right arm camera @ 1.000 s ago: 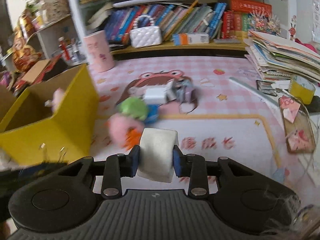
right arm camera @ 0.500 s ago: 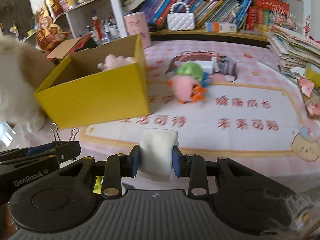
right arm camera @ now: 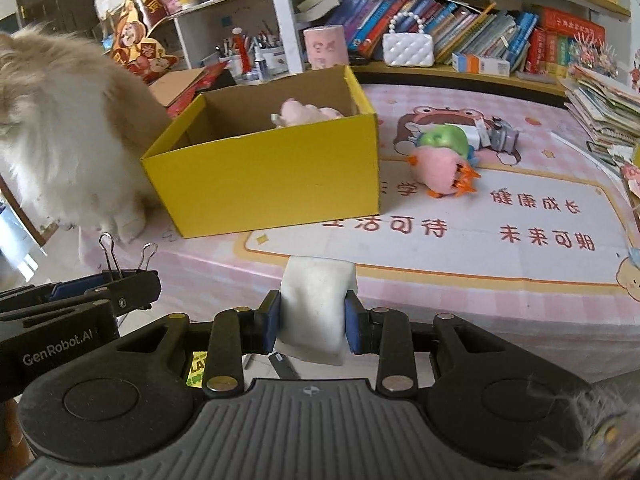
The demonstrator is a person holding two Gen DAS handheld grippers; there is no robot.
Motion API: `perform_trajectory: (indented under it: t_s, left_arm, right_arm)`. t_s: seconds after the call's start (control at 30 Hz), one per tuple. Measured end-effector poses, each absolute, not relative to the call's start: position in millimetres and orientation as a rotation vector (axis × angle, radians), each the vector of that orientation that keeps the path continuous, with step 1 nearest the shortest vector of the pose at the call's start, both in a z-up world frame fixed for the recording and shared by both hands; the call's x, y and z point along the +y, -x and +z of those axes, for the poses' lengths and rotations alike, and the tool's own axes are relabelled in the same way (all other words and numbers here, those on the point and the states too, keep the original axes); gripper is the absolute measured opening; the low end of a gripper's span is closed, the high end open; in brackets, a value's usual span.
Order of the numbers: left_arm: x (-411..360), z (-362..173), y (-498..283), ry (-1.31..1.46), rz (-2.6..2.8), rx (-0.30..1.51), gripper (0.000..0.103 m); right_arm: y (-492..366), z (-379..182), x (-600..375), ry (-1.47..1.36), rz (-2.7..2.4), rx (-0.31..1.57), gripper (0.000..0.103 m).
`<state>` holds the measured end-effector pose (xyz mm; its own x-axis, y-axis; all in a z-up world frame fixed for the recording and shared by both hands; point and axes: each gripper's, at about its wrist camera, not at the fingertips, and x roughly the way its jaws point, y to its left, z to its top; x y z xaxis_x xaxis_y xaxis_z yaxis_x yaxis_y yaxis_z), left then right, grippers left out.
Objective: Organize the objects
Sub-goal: 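Carry the binder clip and white cube over the yellow box with both tools, then release the binder clip with the left tool while the right tool releases the cube into the box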
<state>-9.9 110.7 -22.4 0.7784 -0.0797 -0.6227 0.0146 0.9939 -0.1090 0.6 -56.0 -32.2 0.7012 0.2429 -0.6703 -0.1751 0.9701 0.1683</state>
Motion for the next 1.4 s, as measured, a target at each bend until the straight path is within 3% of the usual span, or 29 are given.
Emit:
perform_trajectory:
  t_s: [0.37,0.83,1.4]
  left_arm:
    - [123.8,-11.1,13.9,0.107,-0.037,0.62,0.038]
    - [113.1,37.8,-25.3,0.03,-0.034,0.441,0.038]
    - [99.7,18.9,-126.3,0.043,0.057,0.51,0.038]
  right_arm:
    - [1.4,-26.7,-39.7,-0.034,0.252,0.735,0.03]
    - [-56.0,21.8,-44.5,-0.042,0.265,0.527,0.03]
    - [-166.3,11.2,-45.4,0.089,0.358,0.548,0.03]
